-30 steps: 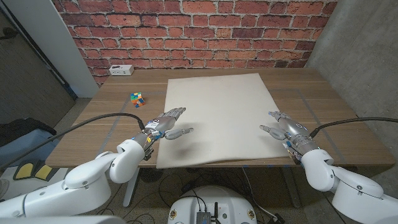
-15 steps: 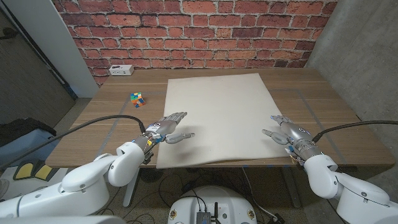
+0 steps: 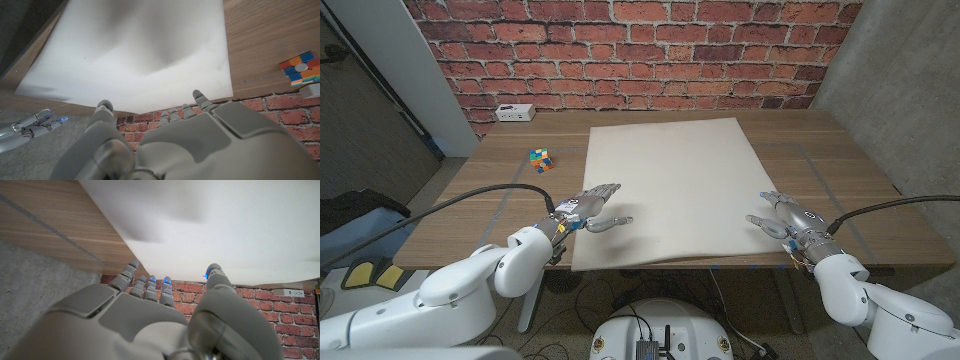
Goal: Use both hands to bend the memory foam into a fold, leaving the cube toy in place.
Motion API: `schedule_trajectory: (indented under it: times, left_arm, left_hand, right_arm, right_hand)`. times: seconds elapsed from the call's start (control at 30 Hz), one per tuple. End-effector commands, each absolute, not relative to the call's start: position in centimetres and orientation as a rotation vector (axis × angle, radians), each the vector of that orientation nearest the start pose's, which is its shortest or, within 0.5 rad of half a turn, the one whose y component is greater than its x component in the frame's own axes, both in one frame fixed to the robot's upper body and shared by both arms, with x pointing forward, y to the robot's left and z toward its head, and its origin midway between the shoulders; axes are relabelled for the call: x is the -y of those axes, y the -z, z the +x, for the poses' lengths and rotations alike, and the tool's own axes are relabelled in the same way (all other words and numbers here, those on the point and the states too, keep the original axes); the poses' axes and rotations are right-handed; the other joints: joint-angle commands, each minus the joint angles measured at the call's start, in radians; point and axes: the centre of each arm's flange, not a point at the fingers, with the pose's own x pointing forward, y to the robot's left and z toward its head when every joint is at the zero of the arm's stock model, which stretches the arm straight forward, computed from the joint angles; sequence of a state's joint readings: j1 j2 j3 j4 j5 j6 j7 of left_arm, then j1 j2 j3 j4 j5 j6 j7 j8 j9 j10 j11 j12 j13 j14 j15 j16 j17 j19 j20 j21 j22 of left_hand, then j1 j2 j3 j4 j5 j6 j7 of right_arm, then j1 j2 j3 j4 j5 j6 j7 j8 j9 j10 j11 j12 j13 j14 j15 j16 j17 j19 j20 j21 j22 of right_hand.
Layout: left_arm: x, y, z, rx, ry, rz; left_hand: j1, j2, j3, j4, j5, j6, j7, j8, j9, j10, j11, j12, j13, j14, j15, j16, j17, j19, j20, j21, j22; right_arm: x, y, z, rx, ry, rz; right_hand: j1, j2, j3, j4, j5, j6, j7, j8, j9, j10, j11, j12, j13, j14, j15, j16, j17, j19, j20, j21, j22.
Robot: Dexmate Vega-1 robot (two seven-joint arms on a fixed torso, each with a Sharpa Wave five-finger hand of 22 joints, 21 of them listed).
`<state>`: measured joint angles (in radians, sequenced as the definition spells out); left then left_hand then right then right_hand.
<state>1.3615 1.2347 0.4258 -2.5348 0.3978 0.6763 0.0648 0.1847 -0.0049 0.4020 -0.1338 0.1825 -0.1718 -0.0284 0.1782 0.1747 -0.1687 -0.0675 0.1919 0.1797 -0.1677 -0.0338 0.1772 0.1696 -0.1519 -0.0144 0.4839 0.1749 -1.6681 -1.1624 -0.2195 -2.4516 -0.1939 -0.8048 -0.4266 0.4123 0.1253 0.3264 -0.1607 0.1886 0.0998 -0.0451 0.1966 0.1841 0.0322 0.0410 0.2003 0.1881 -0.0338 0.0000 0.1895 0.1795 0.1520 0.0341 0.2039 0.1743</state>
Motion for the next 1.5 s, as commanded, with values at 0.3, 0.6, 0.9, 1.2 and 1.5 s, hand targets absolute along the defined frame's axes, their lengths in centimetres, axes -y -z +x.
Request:
schedule_trajectory:
  times: [0.3,0.6,0.9,1.2,1.5]
  left_arm:
    - [-20.9,8.9,41.9,0.388,0.134,1.427]
    - [-20.9,9.8,41.3,0.357,0.155,1.427]
    - [-21.0,10.6,41.1,0.340,0.167,1.420]
    - [-21.1,11.0,41.0,0.357,0.176,1.396]
    - [-21.0,11.2,40.9,0.365,0.178,1.390]
  left_hand:
    - [0.002,-0.010,-0.005,-0.001,0.009,-0.123,-0.004,0.004,0.002,-0.118,-0.006,0.004,0.004,-0.088,-0.005,0.004,0.003,0.010,0.000,-0.010,0.002]
    - [0.003,-0.011,-0.007,-0.001,0.011,-0.124,-0.003,0.004,0.002,-0.118,-0.006,0.005,0.004,-0.087,-0.005,0.004,0.003,0.014,0.001,-0.012,0.002]
    - [0.004,-0.011,-0.009,-0.001,0.012,-0.125,-0.003,0.004,0.002,-0.118,-0.006,0.005,0.004,-0.087,-0.004,0.004,0.003,0.018,0.002,-0.015,0.002]
    - [0.005,-0.010,-0.011,0.000,0.013,-0.121,-0.002,0.006,0.002,-0.114,-0.004,0.007,0.004,-0.085,-0.003,0.005,0.003,0.024,0.004,-0.017,0.002]
    - [0.007,-0.009,-0.012,0.000,0.013,-0.120,-0.002,0.006,0.002,-0.111,-0.004,0.008,0.004,-0.082,-0.003,0.006,0.003,0.029,0.006,-0.019,0.002]
  right_arm:
    - [28.9,13.8,41.5,0.140,0.153,-1.323]
    - [28.9,14.5,40.9,0.100,0.133,-1.353]
    - [28.8,15.1,40.4,0.062,0.108,-1.379]
    - [28.7,15.6,39.8,0.041,0.112,-1.396]
    - [28.9,16.0,39.0,0.007,0.118,-1.427]
  right_hand:
    - [0.017,0.004,0.009,0.003,-0.002,-0.001,-0.002,-0.004,0.001,0.003,-0.006,0.002,0.004,0.006,-0.005,0.007,0.002,0.008,-0.002,0.000,0.002]
    - [0.020,0.003,0.010,0.003,-0.002,-0.002,-0.003,-0.005,0.002,0.002,-0.007,0.001,0.004,0.006,-0.006,0.006,0.002,0.009,-0.002,0.000,0.003]
    - [0.023,0.003,0.011,0.003,-0.001,-0.002,-0.004,-0.005,0.002,0.002,-0.007,0.001,0.004,0.007,-0.008,0.006,0.002,0.009,-0.002,-0.001,0.003]
    - [0.027,0.002,0.013,0.002,-0.001,-0.001,-0.006,-0.004,0.002,0.003,-0.008,0.001,0.004,0.009,-0.008,0.006,0.001,0.010,-0.002,-0.001,0.003]
    - [0.039,0.005,0.019,-0.002,0.001,0.001,-0.007,-0.004,0.002,0.009,-0.013,0.002,0.004,0.017,-0.010,0.007,0.001,0.018,-0.001,0.002,0.003]
